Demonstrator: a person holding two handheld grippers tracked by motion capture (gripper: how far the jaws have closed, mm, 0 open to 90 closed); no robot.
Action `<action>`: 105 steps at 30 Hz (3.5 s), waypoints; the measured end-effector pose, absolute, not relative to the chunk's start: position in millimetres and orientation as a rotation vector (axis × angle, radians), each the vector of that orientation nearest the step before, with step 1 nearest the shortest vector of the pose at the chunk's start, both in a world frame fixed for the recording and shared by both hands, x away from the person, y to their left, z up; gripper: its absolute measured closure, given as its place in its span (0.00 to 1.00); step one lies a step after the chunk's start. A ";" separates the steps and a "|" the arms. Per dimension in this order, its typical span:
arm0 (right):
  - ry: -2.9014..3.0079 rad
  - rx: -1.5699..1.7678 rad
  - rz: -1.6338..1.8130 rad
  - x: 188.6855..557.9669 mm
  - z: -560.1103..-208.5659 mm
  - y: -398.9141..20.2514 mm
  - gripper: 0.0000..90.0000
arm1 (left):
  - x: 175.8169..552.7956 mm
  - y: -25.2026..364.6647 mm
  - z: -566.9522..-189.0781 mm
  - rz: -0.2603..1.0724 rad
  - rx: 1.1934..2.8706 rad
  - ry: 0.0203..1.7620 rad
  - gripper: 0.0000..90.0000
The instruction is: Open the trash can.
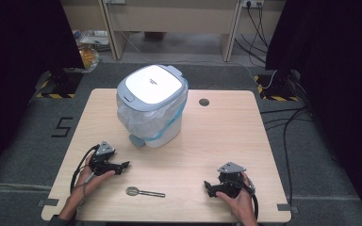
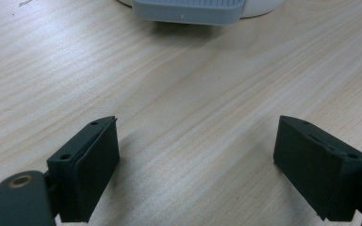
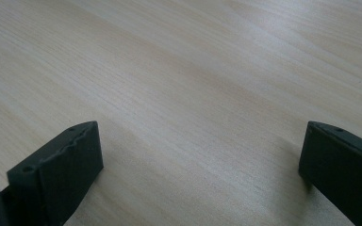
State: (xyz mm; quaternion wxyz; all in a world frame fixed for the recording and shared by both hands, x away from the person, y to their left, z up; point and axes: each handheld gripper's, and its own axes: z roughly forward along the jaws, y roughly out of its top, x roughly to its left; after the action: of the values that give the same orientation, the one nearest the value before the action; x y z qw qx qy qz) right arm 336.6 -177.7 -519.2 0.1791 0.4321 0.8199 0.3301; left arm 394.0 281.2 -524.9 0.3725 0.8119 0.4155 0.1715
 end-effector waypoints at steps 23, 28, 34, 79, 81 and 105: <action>2.314 1.222 0.936 338.8 -519.3 -178.0 0.00 | 395.9 279.3 -519.5 0.404 2.022 1.035 0.19; 2.314 1.222 0.936 338.8 -519.3 -178.0 0.00 | 398.4 277.2 -515.3 0.379 1.981 1.017 0.18; 2.314 1.222 0.936 338.8 -519.3 -178.1 0.00 | 404.3 271.8 -510.6 0.382 1.969 0.991 0.17; 2.320 1.218 0.936 339.9 -519.2 -178.5 0.00 | 446.3 244.6 -509.3 0.482 1.963 0.876 0.51; 2.320 1.218 0.936 339.9 -519.2 -178.5 0.00 | 444.5 241.6 -512.0 0.518 1.977 0.870 0.51; 2.320 1.216 0.938 340.0 -519.4 -178.4 0.00 | 447.9 239.8 -520.6 0.483 2.014 0.899 0.51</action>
State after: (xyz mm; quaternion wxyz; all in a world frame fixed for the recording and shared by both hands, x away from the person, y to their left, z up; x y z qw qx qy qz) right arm 340.0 -178.4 -519.4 0.1788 0.4301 0.8204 0.3316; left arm 447.9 239.8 -520.6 0.4275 0.8065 0.3598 0.1934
